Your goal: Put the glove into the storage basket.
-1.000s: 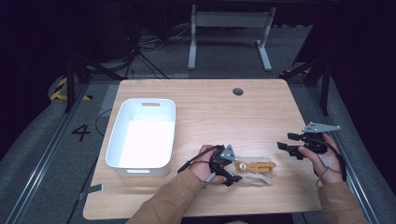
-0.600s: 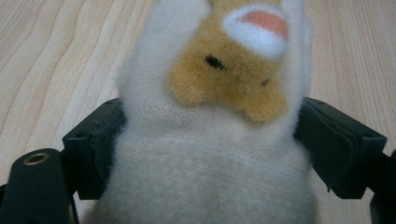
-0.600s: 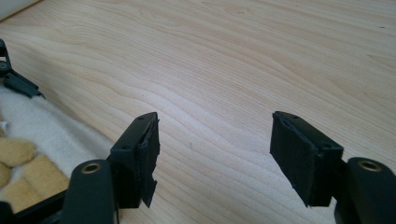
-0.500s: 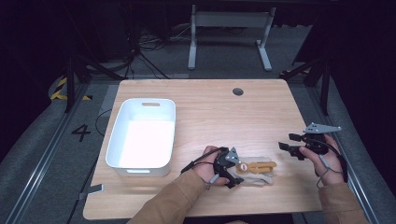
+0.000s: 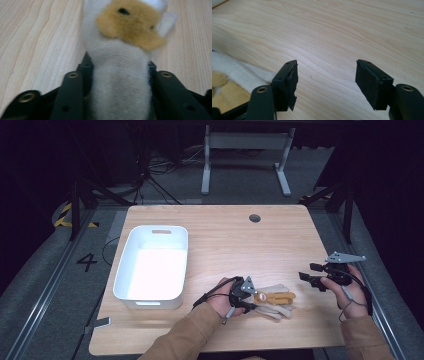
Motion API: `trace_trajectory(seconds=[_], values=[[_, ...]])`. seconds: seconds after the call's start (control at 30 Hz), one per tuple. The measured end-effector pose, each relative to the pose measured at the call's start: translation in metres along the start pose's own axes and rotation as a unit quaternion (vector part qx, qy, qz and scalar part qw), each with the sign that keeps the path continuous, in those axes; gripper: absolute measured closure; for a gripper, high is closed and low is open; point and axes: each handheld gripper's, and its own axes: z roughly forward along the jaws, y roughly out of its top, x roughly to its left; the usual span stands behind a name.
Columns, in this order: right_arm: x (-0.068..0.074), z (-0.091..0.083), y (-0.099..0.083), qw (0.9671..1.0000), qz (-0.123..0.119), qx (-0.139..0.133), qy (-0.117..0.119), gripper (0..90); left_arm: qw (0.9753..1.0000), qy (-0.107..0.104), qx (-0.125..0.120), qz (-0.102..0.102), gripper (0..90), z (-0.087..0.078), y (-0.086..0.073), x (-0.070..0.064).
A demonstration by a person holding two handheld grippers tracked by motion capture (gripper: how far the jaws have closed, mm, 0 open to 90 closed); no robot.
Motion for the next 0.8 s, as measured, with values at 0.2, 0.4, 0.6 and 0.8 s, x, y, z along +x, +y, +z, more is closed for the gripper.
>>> trace_trajectory(seconds=[0.2, 0.4, 0.6, 0.8], values=[[0.0, 0.0, -0.001, 1.0, 0.002, 0.0, -0.001, 35.6, 0.9998, 0.008, 0.009, -0.018, 70.9, -0.001, 0.002, -0.004], [-0.003, 0.0, -0.001, 1.0, 0.004, -0.002, -0.002, 35.7, 0.9996, 0.017, 0.016, -0.018, 73.2, -0.004, 0.005, -0.006], [-0.004, 0.0, -0.001, 1.0, 0.005, -0.001, -0.002, 35.8, 0.9993, 0.019, 0.012, -0.029, 73.7, -0.014, 0.008, -0.005], [-0.004, 0.0, 0.0, 1.0, 0.007, -0.003, -0.002, 35.8, 0.9988, 0.011, -0.005, -0.047, 73.7, -0.028, 0.013, -0.004]])
